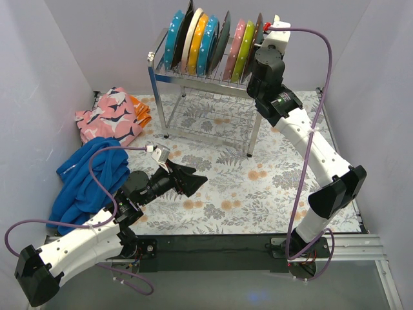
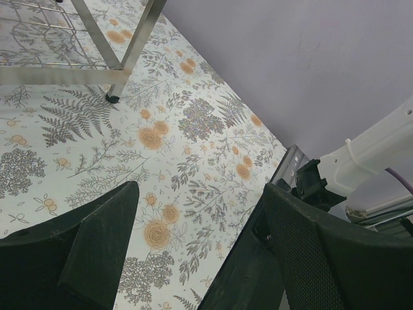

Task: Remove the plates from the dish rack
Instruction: Unload the plate from the dish rack.

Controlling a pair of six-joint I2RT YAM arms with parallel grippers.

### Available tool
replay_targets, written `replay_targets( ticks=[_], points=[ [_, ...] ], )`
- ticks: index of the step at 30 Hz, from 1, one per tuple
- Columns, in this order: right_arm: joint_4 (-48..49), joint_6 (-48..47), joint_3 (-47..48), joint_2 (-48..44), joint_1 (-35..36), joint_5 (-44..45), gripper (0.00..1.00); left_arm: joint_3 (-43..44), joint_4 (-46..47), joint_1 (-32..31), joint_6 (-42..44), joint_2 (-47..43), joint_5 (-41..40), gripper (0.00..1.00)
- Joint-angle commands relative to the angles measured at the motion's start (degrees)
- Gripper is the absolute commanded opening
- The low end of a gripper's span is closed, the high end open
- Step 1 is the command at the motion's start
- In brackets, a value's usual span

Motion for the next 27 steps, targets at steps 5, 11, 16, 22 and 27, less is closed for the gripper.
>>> replay_targets(
  ticks=[5,11,16,22,27],
  points=[
    [11.4,-1.9,5.4,-2.6,0.1,-1.5,0.01,0.1,0.0,-0.3,0.7,-0.2,-0.4,0.76],
    [11.5,-2.0,8.9,-2.0,0.5,-1.3,0.01,0.1,0.0,-0.3,0.7,-0.2,-0.5,0.76],
    [11.7,-1.4,10.0,-2.2,0.7,-1.5,0.01,0.2,0.0,-0.3,0.7,0.0,-0.4,0.76],
    [12.0,-0.6,9.0,-3.2,0.7,-2.2,0.01,0.1,0.1,-0.3,0.7,0.0,-0.4,0.76],
    [12.4,-0.6,10.0,-4.1,0.8,-1.9,0.01,0.2,0.1,-0.3,0.7,0.2,-0.3,0.76]
  ],
)
